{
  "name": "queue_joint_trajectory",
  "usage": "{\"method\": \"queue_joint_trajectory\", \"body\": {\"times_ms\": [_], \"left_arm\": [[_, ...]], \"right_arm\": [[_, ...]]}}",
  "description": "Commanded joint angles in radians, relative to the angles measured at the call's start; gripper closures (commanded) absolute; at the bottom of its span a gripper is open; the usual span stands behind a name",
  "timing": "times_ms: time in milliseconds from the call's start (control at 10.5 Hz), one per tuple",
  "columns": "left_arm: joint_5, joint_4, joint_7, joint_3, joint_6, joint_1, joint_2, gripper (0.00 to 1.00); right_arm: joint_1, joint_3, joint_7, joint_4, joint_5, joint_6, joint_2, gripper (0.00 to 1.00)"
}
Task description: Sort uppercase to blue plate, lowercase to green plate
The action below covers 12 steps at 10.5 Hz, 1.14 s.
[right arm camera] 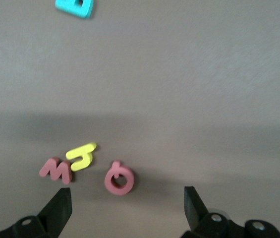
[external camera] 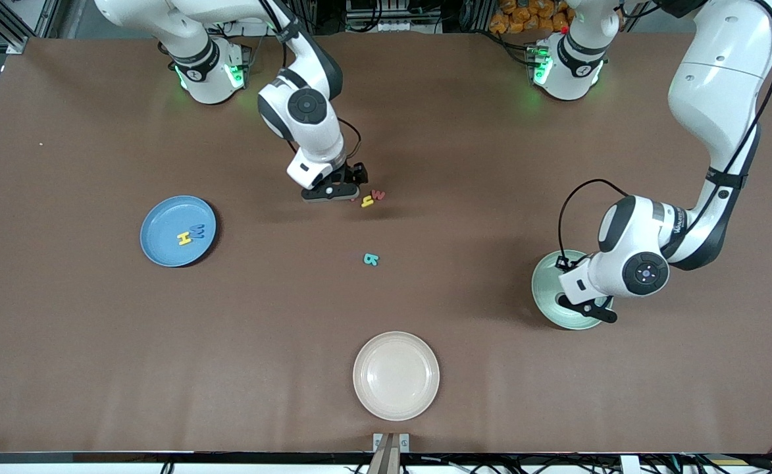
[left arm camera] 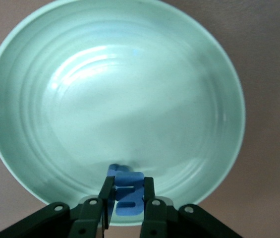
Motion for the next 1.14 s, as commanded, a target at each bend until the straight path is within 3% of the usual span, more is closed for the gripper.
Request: {"method": "queue_joint_trajectory", "body": {"times_ms": [0, 95, 190, 286, 571, 1048], "left_arm": [[0.023, 0.001, 0.012, 0.003, 0.009, -0.002, -0.002, 0.66], [0.021, 0.001, 0.012, 0.003, 0.009, -0.002, -0.002, 0.55], [0.023, 0.001, 0.013, 0.002, 0.009, -0.002, -0.003, 0.14], [0.020, -0.001, 0.030, 0.003, 0.009, -0.005, -0.005, 0.00], [0.008, -0.002, 0.032, 0.008, 0.007, -0.014, -0.012, 0.00], [-0.006, -0.005, 0.026, -0.012, 0.000, -0.057, -0.032, 0.00]], "right_arm": [[0.021, -0.006, 0.099, -0.011, -0.114, 0.042, 0.019, 0.00], [0.034, -0.006, 0.170, -0.011, -0.195, 0.048, 0.034, 0.00], [0.039, -0.006, 0.216, -0.011, -0.249, 0.057, 0.045, 0.00], [0.038, -0.006, 0.217, -0.023, -0.256, 0.091, 0.051, 0.00], [0.030, -0.006, 0.217, -0.078, -0.257, 0.226, 0.071, 0.02], [0.021, -0.006, 0.218, -0.109, -0.317, 0.289, 0.087, 0.27]]}}
